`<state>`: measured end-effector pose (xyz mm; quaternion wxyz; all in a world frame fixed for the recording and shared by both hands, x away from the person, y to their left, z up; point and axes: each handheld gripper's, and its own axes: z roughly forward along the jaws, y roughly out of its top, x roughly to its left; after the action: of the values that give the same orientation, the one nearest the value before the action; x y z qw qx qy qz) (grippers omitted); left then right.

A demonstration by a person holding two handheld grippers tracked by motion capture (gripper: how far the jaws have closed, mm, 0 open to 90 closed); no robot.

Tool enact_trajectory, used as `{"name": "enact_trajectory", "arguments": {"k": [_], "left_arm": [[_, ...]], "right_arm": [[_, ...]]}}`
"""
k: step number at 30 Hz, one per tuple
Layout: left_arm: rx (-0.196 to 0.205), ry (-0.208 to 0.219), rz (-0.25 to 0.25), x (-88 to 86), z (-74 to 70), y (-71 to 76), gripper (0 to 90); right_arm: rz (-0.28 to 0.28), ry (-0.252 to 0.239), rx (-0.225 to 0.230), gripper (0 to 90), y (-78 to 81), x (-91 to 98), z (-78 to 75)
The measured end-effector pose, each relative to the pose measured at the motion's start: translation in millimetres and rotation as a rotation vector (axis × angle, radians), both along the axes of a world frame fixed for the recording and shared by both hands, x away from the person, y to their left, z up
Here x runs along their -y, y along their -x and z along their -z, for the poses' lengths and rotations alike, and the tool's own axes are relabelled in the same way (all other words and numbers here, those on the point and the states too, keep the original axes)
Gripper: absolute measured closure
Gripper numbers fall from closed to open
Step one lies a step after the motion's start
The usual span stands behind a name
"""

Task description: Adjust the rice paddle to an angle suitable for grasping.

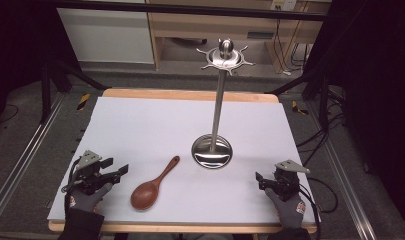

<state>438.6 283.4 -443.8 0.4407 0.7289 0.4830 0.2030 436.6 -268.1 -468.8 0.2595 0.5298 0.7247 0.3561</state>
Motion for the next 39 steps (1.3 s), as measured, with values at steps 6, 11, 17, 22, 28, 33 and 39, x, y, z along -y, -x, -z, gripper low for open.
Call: {"name": "enact_trajectory", "arguments": {"k": [6, 11, 17, 22, 28, 33, 39], "left_arm": [[-0.002, -0.002, 0.023, 7.9, -5.6, -0.2, 32.2], [-0.011, -0.018, 0.049, 16.4, -9.0, -0.6, 32.7], [-0.026, -0.032, 0.07, 22.3, -10.3, -1.7, 33.7], [-0.033, -0.045, 0.084, 26.8, -13.4, -3.8, 35.3], [-0.031, -0.046, 0.095, 32.4, -19.7, -8.1, 36.1], [-0.036, -0.057, 0.116, 41.7, -24.3, -11.3, 36.3], [-0.042, -0.087, 0.15, 54.9, -30.3, -15.3, 36.5]], "right_arm": [[0.001, 0.008, -0.009, 18.2, 0.5, 1.5, 0.4], [0.012, 0.018, -0.025, 19.3, -0.3, 1.9, 1.9], [0.017, 0.018, -0.028, 20.5, -0.1, 1.9, 1.1], [0.017, 0.032, -0.027, 20.7, 0.6, 4.4, 0.3], [0.023, 0.045, -0.035, 21.0, 0.4, 4.1, 1.1], [0.034, 0.044, -0.036, 20.8, 2.0, 4.8, 0.0], [0.03, 0.042, -0.041, 19.7, 2.2, 6.3, 0.4]]}}
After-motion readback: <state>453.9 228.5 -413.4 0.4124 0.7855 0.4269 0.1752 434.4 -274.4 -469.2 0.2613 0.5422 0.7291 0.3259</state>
